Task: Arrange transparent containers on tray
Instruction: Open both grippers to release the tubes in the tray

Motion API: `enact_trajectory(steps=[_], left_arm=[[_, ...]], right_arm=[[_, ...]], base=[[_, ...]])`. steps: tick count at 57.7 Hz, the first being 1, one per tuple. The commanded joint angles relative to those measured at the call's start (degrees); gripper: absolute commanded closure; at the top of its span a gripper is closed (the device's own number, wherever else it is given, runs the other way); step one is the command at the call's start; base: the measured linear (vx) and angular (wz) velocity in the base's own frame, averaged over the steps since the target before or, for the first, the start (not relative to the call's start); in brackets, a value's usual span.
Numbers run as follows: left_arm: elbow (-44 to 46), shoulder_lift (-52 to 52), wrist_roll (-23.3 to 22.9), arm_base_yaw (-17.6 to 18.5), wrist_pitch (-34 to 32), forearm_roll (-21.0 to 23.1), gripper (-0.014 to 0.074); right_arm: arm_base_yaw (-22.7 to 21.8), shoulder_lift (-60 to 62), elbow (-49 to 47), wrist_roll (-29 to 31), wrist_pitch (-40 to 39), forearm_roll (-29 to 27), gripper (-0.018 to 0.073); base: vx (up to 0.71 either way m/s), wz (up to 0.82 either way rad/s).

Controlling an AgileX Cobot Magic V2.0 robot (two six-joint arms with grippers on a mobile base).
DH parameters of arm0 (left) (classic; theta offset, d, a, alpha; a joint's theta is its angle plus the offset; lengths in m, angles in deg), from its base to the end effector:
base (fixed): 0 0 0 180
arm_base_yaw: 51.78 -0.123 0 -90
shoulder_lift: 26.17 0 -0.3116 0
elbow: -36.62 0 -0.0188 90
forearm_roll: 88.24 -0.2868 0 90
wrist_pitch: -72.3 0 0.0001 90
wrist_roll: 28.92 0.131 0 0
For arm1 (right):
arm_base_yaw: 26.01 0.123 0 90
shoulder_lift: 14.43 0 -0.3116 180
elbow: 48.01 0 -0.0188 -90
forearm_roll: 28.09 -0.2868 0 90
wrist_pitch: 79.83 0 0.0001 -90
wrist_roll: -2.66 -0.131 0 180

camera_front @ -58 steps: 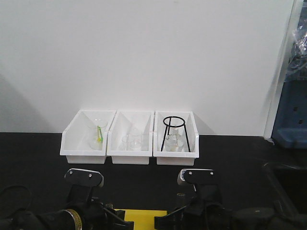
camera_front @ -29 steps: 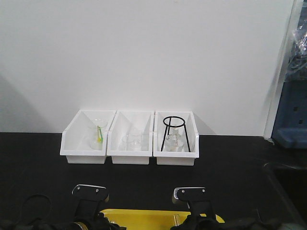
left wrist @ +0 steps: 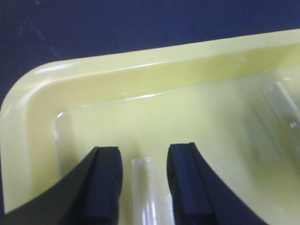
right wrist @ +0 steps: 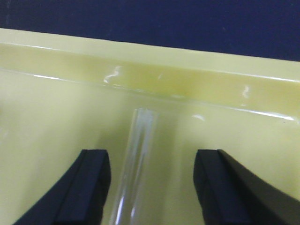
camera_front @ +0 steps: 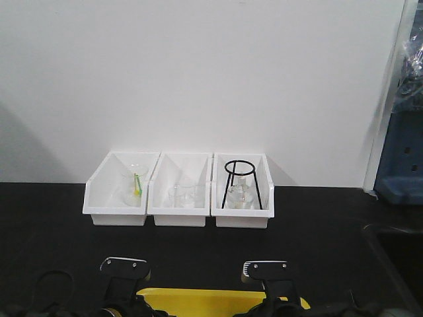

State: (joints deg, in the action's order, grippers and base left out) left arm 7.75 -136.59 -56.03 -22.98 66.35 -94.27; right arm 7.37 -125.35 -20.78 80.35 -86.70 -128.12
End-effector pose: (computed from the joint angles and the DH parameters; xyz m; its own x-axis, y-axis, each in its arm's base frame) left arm 0.3544 -0.1964 0.1199 -0.7374 -0.0056 -0.6754 0.2391 0.9330 -0.2688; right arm 0.3436 0.2080 0.1143 -0.7696 -0.0537 -0.6363 -0.2043 0.9648 0.1657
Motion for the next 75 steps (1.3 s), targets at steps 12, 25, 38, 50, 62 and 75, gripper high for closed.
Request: enact_trajectory(steps=[12, 25, 38, 50, 62, 75], left_arm=[[1.73, 4.20, -0.15, 0.38, -7.24, 0.61, 0.0212], [1.73, 12.39, 1.88, 0.20, -8.88, 0.56, 0.0213], [1.73, 24.48, 7.04, 0.20, -8.66, 0.56, 0.0225], [-0.22, 34.10, 14.43, 0.20, -8.49, 0.50, 0.0280], [-0.37, 36.76, 15.78, 0.20, -5.17, 0.56, 0.0331], [-0.37, 36.58, 15.78, 0.20, -5.17, 0.56, 0.0360]], right_arm=[[-0.27, 4.68, -1.88, 0.80, 0.09, -1.47, 0.0068], [-0.27, 14.15, -1.88, 5.48, -0.39, -0.14, 0.0068], [-0.27, 25.10, -1.88, 6.94, -0.39, -0.05, 0.0068], [-0.27, 30.72, -1.88, 6.94, -0.39, -0.13, 0.0068], [-0.27, 30.49, -1.88, 6.94, -0.39, -0.13, 0.0068], [-0.27, 30.50, -1.88, 6.94, -0.23, -0.13, 0.0068]], base=[[0.00, 0.00], [0.00, 0.00], [0.00, 0.00], [0.00, 0.00], [0.00, 0.00], [0.00, 0.00]])
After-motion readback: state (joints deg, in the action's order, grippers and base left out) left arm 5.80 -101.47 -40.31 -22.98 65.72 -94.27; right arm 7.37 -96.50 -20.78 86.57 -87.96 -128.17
